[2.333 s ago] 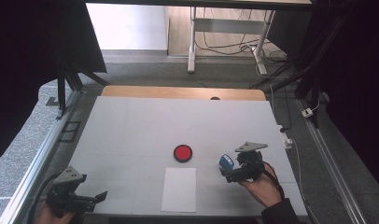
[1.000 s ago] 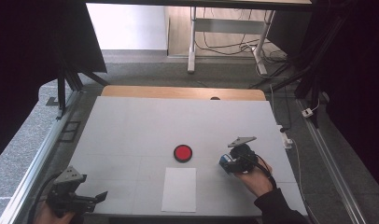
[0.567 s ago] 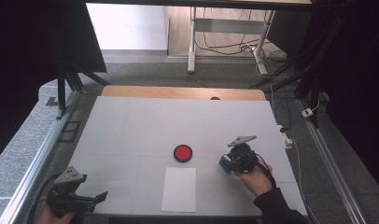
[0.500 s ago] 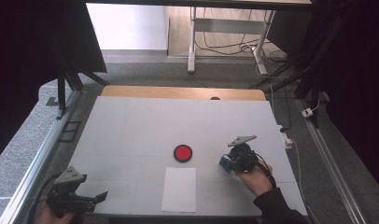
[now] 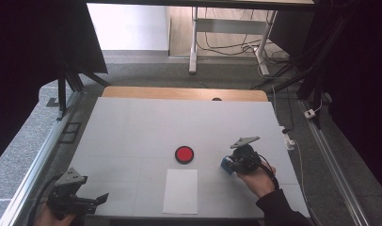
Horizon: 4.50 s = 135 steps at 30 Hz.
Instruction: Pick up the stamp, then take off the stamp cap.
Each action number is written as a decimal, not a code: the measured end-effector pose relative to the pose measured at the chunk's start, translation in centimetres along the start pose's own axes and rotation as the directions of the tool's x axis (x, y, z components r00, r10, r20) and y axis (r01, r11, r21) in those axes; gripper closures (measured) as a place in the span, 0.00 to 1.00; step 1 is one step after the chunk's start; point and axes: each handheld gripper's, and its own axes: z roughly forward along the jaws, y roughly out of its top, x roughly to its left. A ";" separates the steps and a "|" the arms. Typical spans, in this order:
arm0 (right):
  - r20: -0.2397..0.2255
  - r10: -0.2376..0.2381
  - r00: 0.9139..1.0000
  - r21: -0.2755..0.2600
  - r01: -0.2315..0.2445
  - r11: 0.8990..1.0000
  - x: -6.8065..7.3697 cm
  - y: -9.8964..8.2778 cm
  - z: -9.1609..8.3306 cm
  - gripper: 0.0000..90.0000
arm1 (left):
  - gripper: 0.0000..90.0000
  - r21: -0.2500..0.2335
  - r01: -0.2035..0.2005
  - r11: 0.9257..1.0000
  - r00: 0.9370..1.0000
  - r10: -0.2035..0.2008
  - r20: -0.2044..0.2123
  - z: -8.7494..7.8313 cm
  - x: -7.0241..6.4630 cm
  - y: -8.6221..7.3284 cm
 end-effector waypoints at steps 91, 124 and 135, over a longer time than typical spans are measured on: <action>-0.335 -0.371 0.866 -0.345 0.253 0.904 8.6 8.1 -3.0 0.80 | 0.01 -0.014 -0.002 1.000 1.000 0.002 0.024 -0.2 0.1 0.0; -0.342 -0.397 0.852 -0.366 0.269 0.891 8.7 8.0 -4.3 0.80 | 0.00 -0.131 -0.218 0.967 0.923 0.248 0.295 4.1 -3.1 5.9; -0.353 -0.402 0.845 -0.368 0.270 0.890 8.8 8.0 -4.4 0.80 | 0.00 -0.119 -0.276 0.954 0.883 0.300 0.361 6.1 -4.5 8.6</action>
